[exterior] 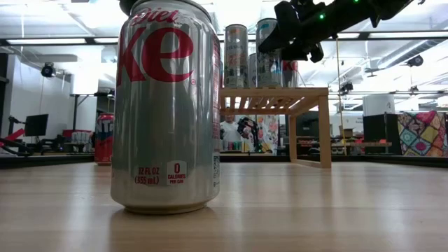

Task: Place canned beverage on shelf
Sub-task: Put the white blue soda can aligned with other white blue soda can on the shelf

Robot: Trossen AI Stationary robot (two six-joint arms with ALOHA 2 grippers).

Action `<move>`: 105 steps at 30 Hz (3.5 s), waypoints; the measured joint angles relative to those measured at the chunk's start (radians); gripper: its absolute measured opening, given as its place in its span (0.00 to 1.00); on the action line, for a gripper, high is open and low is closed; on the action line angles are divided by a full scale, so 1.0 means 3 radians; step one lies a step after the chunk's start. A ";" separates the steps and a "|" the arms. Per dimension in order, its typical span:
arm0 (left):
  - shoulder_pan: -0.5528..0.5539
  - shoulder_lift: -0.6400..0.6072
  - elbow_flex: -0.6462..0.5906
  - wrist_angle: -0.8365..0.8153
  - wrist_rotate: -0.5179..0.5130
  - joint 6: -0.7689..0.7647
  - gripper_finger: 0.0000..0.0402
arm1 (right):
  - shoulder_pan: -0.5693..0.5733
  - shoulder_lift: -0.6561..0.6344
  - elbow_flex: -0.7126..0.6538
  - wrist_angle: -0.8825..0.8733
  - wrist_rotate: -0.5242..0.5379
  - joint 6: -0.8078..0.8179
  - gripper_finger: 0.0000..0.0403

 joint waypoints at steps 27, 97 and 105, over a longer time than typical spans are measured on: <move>0.0000 0.0000 0.0003 0.0038 -0.0006 0.0030 0.63 | 0.0001 -0.0004 0.0271 0.0002 0.0007 -0.0214 0.77; 0.0134 0.0005 0.0000 0.0042 -0.0020 0.0564 0.63 | 0.0012 0.0216 0.1901 -0.3202 0.0009 0.0138 0.02; 0.0134 0.0005 0.0000 0.0042 -0.0020 0.0564 0.63 | -0.0034 0.0217 0.1913 -0.3204 0.0013 0.0070 0.02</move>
